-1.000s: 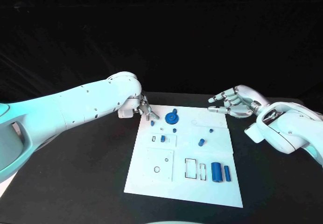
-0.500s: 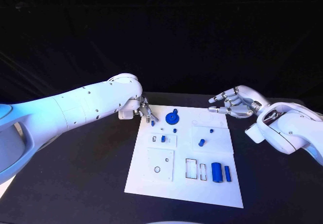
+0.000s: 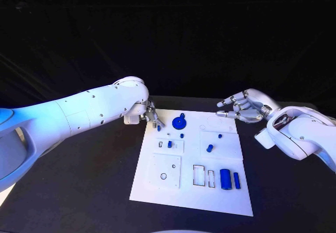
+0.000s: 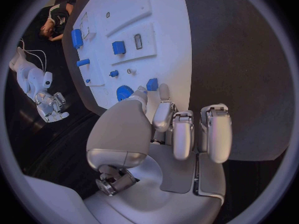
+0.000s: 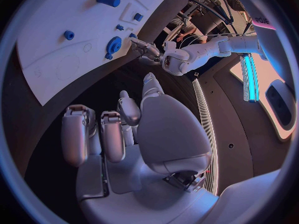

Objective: Assemble the parts on the task board

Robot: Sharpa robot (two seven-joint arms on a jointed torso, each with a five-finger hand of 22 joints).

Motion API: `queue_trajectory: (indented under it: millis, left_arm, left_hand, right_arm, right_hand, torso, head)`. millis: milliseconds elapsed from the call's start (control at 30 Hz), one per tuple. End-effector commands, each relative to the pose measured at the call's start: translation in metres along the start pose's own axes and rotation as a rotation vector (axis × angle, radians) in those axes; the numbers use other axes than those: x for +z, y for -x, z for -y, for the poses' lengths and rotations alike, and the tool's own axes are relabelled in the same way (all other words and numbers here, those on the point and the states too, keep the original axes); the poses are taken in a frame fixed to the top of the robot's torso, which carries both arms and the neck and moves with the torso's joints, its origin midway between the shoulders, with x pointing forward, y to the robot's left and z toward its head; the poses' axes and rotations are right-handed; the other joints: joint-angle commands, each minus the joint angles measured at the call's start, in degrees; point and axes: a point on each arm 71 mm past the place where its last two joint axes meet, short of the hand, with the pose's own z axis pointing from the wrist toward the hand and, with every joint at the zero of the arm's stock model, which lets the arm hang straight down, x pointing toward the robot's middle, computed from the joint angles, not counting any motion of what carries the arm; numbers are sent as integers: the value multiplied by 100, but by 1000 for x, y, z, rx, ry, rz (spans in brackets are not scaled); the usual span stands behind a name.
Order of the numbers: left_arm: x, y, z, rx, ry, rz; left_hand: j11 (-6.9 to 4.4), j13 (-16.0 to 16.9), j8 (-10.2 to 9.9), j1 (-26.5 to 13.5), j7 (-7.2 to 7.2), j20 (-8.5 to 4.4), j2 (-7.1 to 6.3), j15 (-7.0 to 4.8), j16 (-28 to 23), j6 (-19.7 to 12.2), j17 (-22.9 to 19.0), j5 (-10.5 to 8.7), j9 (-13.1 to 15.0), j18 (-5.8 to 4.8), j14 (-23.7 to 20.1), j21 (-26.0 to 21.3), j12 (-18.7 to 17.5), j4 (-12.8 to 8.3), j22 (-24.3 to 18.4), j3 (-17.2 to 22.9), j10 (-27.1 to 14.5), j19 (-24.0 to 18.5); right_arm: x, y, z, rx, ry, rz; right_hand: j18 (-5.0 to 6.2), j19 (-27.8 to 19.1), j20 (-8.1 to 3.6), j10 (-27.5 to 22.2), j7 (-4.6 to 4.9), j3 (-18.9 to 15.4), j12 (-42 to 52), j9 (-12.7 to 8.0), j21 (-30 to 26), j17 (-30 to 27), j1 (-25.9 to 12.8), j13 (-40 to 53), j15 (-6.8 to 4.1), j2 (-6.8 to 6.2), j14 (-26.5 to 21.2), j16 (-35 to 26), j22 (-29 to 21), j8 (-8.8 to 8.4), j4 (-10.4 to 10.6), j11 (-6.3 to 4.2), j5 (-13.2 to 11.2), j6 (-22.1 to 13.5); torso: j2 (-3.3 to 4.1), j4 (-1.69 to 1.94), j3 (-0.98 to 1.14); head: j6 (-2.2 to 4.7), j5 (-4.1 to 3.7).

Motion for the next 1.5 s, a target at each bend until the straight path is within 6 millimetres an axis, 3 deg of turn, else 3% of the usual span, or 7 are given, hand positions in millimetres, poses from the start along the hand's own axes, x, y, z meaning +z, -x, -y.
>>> queue_trajectory:
  millis: [33,333,1133,1200,1300,1433,1500]
  left_arm:
    - [0,-2,3,5,-18,-19]
    - [1,-4,4,-1,-27,-28]
    - [0,-5,4,5,-27,-37]
    - [0,-5,4,2,-25,-34]
    - [1,-5,4,1,-26,-33]
    - [1,-5,4,1,-32,-33]
    - [0,-5,5,0,-37,-32]
  left_hand:
    - [-13,4,40,81,-7,-44,-6,-42,18,44,1510,12,9,-40,583,37,29,-6,1176,61,32,427]
    - [-20,4,50,257,-14,-49,54,-45,18,28,1510,8,27,-41,583,37,30,-13,1180,232,39,427]
    - [-38,34,92,340,-40,-56,66,-53,18,81,1510,6,55,-48,583,55,59,-24,1209,321,69,442]
    - [-65,34,90,558,-70,-68,142,-74,18,61,1510,12,66,-45,583,49,57,-123,1201,486,72,437]
    - [-102,17,54,1085,-103,-106,248,-115,18,-27,1510,24,68,-36,583,26,28,-432,1170,942,53,419]
    - [-81,-11,35,1371,-66,-123,192,-105,18,-96,1510,22,84,-24,583,-7,-14,-672,1127,1457,37,394]
    - [-57,-24,48,1361,-35,-115,66,-77,18,-116,1510,15,111,-16,583,-31,-31,-740,1098,1778,41,378]
  right_arm:
    - [0,-2,-1,-7,6,-15]
    - [1,-3,-1,-6,7,-18]
    - [1,-3,-1,-5,7,-21]
    - [1,-3,-1,-5,7,-22]
    - [1,-3,-1,-5,7,-22]
    - [1,-3,0,-6,6,-23]
    - [2,-3,0,-6,6,-22]
  right_hand:
    - [59,-56,-2,-43,-18,-27,-35,9,-30,1107,13,-10,-8,62,490,-29,-5,30,-14,-7,7,22]
    - [58,-54,-2,-39,-18,-27,-26,9,-29,1110,23,-6,-9,78,490,-27,-2,31,-20,-8,13,23]
    - [58,-54,-2,-39,-18,-27,-26,9,-29,1110,23,-6,-9,78,490,-27,-2,31,-20,-8,13,23]
    - [58,-54,-2,-39,-18,-27,-26,9,-29,1110,23,-6,-9,78,490,-27,-2,31,-20,-8,13,23]
    - [58,-54,-2,-39,-18,-27,-26,9,-29,1110,23,-6,-9,78,490,-27,-2,31,-20,-8,13,23]
    - [58,-54,-2,-39,-18,-27,-26,9,-29,1110,23,-6,-9,78,490,-27,-2,31,-20,-8,13,23]
    - [58,-54,-2,-39,-18,-27,-26,9,-29,1110,23,-6,-9,78,490,-27,-2,31,-20,-8,13,23]
  torso:
    - [1,5,1]
    - [3,-3,-1]
    - [3,3,1]
    - [2,0,1]
    - [2,1,0]
    - [2,0,0]
    - [1,1,0]
  head:
    - [0,1]
    - [-8,2]
    - [-24,7]
    - [-26,9]
    - [-32,7]
    - [-33,4]
    - [-37,6]
